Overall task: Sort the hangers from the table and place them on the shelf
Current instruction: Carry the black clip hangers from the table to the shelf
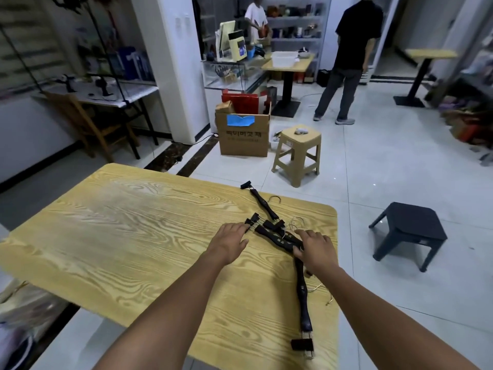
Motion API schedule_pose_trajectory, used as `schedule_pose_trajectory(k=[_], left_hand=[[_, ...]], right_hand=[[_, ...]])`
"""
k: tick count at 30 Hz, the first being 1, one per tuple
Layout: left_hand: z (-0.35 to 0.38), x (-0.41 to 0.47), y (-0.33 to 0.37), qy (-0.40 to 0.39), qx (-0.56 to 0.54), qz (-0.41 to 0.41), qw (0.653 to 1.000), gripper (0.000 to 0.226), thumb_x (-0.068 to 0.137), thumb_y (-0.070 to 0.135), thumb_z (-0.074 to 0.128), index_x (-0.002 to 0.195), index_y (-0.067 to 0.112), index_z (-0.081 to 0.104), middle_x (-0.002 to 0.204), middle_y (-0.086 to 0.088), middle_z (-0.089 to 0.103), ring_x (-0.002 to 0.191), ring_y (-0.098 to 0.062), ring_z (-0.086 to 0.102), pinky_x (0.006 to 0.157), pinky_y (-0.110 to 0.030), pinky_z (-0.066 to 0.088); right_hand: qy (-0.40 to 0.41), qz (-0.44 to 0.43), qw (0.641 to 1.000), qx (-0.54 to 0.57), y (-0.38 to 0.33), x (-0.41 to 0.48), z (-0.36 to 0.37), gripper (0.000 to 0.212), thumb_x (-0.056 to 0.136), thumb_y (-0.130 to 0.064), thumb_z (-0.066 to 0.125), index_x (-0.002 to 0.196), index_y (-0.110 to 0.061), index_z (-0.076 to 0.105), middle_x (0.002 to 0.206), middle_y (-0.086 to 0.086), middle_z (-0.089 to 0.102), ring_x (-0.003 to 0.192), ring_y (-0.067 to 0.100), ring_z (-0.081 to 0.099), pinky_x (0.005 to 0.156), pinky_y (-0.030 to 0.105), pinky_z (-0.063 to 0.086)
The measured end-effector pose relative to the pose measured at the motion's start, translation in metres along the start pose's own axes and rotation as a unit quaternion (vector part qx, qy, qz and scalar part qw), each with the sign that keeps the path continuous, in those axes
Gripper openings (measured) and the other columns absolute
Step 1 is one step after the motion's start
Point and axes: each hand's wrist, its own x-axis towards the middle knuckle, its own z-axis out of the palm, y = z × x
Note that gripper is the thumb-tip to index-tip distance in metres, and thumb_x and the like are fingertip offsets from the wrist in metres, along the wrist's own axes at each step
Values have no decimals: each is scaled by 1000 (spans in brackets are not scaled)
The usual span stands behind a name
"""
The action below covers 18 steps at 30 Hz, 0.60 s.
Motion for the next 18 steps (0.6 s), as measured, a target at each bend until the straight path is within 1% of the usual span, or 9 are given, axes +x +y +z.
schedule_pose_trajectory(k=[6,9,13,18], left_hand=[[1,58,0,-14,12,19,1000,48,101,28,35,146,20,24,151,1,30,138,-19,24,115,-28,12],[2,89,-5,-14,-2,12,1000,47,100,26,36,145,20,26,150,0,33,138,-19,24,115,-28,14],[4,125,-10,-17,-2,8,1000,47,101,23,35,146,18,26,150,-2,33,139,-21,23,114,-28,14],[12,169,-16,-31,11,25,999,48,100,21,35,147,17,25,151,-3,32,139,-21,23,116,-29,12]], right_hand=[[-2,15,1000,11,15,44,14,50,96,-41,44,143,-24,35,137,4,49,126,24,45,108,38,31],[-8,16,1000,24,19,65,23,49,97,-40,44,142,-24,36,137,4,49,125,25,45,108,37,31],[-7,14,999,29,26,89,36,49,97,-39,44,142,-23,36,137,4,49,126,25,44,108,37,31],[-3,20,999,39,29,112,51,47,97,-37,44,141,-22,39,136,3,50,124,24,46,107,36,31]])
